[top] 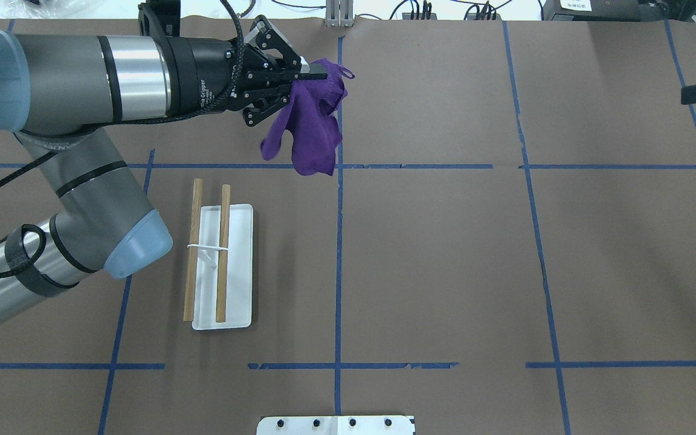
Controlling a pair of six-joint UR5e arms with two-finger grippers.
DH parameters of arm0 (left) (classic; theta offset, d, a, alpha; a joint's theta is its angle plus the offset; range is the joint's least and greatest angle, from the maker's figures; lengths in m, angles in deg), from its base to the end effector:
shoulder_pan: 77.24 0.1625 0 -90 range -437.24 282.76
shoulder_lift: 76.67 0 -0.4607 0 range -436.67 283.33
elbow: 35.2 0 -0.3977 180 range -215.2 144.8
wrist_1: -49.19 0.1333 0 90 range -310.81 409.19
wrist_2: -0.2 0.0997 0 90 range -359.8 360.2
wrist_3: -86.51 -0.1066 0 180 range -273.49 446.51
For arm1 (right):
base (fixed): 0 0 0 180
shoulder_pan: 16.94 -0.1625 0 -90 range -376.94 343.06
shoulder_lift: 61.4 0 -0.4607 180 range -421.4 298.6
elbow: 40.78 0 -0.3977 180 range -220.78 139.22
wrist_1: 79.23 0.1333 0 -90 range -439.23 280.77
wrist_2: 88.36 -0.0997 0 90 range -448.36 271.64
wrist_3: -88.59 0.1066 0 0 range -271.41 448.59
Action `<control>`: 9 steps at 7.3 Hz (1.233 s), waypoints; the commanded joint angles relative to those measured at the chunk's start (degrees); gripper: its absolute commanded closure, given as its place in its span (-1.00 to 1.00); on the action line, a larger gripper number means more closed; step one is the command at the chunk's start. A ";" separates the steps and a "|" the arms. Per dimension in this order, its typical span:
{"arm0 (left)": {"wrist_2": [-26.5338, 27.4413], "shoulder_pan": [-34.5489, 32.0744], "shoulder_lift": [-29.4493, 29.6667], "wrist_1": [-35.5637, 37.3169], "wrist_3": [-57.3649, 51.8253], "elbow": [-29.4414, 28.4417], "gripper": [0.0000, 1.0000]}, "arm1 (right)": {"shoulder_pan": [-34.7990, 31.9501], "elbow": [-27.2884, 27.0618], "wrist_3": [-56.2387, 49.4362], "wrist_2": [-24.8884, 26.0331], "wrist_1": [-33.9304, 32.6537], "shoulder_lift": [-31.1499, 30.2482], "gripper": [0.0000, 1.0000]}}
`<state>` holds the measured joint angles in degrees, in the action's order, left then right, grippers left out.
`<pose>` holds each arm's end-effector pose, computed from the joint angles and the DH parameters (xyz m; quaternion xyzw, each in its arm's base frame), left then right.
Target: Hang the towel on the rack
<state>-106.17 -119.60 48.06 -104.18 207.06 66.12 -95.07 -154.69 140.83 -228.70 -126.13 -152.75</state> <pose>0.3751 -0.4818 0.1268 0.0013 0.8121 -0.2463 0.5290 -0.0444 -0.4602 0.4077 0.2262 -0.5633 0.0460 0.7934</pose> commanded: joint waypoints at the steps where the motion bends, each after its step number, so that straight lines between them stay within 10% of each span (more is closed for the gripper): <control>1: 14.17 8.21 -0.36 5.06 -6.87 4.83 1.00 | -2.81 0.79 -4.65 7.06 -11.41 -0.58 -1.00; 7: 53.15 28.71 -0.45 39.15 -18.52 16.62 1.00 | -5.97 0.27 -44.07 15.88 -51.47 -3.75 -1.00; 9: 55.31 30.32 -0.62 55.03 -18.43 22.66 1.00 | -7.12 0.09 -50.47 16.50 -61.78 -2.79 -1.00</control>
<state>-52.71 -90.45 47.55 -58.43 188.63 85.21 -101.58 -154.52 94.34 -212.67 -181.22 -156.15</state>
